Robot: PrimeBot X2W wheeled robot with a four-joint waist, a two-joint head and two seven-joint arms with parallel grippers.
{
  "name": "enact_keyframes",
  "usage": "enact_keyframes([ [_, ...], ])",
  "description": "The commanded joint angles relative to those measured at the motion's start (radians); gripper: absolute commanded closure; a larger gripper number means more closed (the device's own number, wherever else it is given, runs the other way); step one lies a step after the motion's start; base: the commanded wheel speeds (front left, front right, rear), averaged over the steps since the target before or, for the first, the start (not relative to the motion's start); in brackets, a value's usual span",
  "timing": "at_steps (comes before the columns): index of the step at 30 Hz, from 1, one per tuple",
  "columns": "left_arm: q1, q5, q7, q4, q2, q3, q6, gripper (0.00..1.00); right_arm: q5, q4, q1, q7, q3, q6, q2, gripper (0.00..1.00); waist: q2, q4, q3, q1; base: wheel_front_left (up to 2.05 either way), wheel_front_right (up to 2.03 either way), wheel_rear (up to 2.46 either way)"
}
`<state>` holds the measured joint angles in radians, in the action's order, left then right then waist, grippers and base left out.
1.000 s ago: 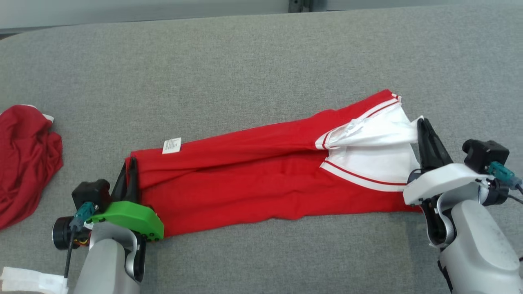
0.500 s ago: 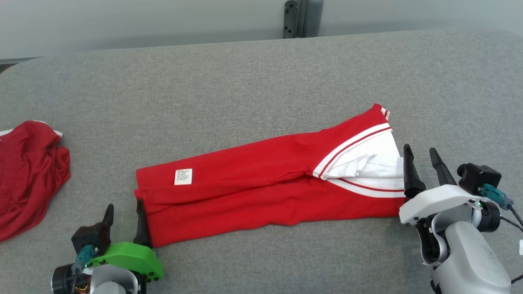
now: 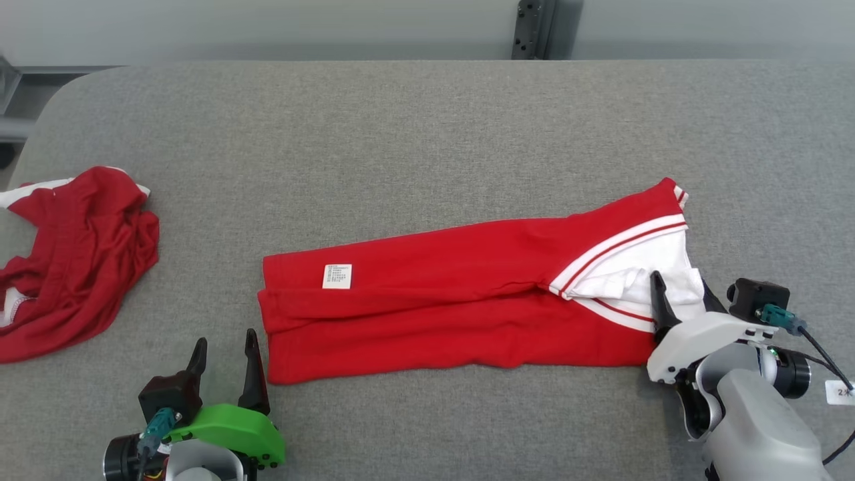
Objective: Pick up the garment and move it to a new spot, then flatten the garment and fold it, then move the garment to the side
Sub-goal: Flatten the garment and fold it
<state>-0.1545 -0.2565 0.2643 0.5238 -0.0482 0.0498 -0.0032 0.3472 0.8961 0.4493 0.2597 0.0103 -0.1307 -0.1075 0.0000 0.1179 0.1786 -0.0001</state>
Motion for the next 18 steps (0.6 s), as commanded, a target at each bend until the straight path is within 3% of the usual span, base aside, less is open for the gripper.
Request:
enact_keyframes([
  [1,-0.002,-0.007,0.0,-0.002,-0.005,0.002,0.004,0.0,0.0,0.026,0.014,-0.005,0.013,0.0,0.004,0.0,0.0,0.013,0.011,0.0001,0.0,0.0,0.0],
  [3,-0.003,-0.009,0.0,-0.001,-0.005,0.002,0.004,0.0,0.012,0.061,0.023,-0.012,0.032,0.0,0.011,0.0,0.0,0.016,0.014,0.0001,0.0,0.0,0.0],
  [4,-0.003,-0.01,0.0,-0.002,-0.005,0.002,0.005,0.0,0.018,0.07,0.028,-0.011,0.036,0.0,0.012,0.1,0.0,0.017,0.015,0.0001,0.0,0.0,0.0],
  [5,-0.003,-0.011,0.0,-0.002,-0.005,0.002,0.006,0.0,0.027,0.081,0.033,-0.011,0.048,0.0,0.015,0.58,0.0,0.017,0.016,0.0001,0.0,0.0,0.0],
  [6,-0.003,-0.011,0.0,-0.002,-0.005,0.001,0.007,0.0,0.034,0.089,0.037,-0.012,0.058,-0.001,0.017,0.85,0.0,0.016,0.016,0.0001,0.0,0.0,0.0],
  [7,-0.002,-0.01,0.0,-0.001,-0.005,-0.001,0.008,0.0,0.047,0.093,0.039,-0.01,0.065,0.0,0.015,1.0,0.0,0.014,0.015,0.0001,0.0,0.0,0.0],
  [12,0.002,-0.009,0.0,0.006,-0.005,-0.001,0.009,0.0,0.075,0.082,0.044,0.003,0.042,0.002,-0.04,1.0,0.0,-0.008,0.003,0.0001,0.0,0.0,0.0],
  [18,0.005,-0.005,0.0,0.009,-0.005,0.001,0.006,0.0,0.032,-0.048,0.008,0.005,-0.083,0.001,-0.07,1.0,0.0,-0.045,-0.017,0.0001,0.0,0.0,0.0],
])
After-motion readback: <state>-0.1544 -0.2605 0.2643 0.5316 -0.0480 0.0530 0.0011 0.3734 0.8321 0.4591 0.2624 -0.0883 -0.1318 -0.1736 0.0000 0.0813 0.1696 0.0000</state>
